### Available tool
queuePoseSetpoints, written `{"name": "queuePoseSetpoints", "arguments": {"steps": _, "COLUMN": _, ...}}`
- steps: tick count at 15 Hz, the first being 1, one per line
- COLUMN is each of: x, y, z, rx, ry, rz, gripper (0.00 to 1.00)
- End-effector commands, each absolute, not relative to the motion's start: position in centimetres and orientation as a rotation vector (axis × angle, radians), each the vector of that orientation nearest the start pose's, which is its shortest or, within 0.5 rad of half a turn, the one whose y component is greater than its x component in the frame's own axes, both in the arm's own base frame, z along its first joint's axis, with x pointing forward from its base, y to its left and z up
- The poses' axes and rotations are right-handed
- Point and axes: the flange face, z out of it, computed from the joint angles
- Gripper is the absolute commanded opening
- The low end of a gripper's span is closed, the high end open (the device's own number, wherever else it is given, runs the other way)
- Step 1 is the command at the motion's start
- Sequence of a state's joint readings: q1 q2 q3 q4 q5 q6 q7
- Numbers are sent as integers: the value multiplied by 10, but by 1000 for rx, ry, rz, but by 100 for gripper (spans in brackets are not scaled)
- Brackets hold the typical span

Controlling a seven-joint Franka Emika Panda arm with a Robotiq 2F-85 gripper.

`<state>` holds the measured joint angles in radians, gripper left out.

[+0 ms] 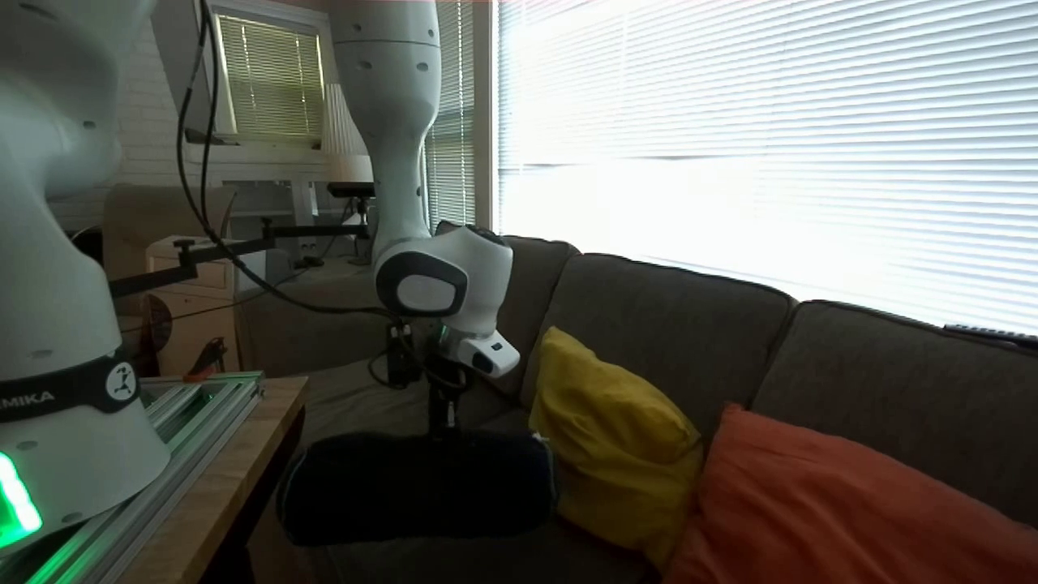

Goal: Put the sausage pillow in front of the yellow pillow

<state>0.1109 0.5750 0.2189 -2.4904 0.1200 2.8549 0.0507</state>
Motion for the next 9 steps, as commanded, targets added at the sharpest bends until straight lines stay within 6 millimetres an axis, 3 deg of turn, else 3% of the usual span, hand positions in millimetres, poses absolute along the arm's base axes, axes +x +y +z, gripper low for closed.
{"name": "queuePoseSetpoints", "arguments": {"steps": 1, "x": 400, "y": 134, "z": 57, "rx": -2999, "ry": 87, "rz": 304, "gripper": 1}}
{"name": "queuePoseSetpoints", "arguments": {"steps": 9, "x": 425, "y": 83, "z": 62, "rx": -2874, "ry": 640, "rz": 190, "gripper": 1}}
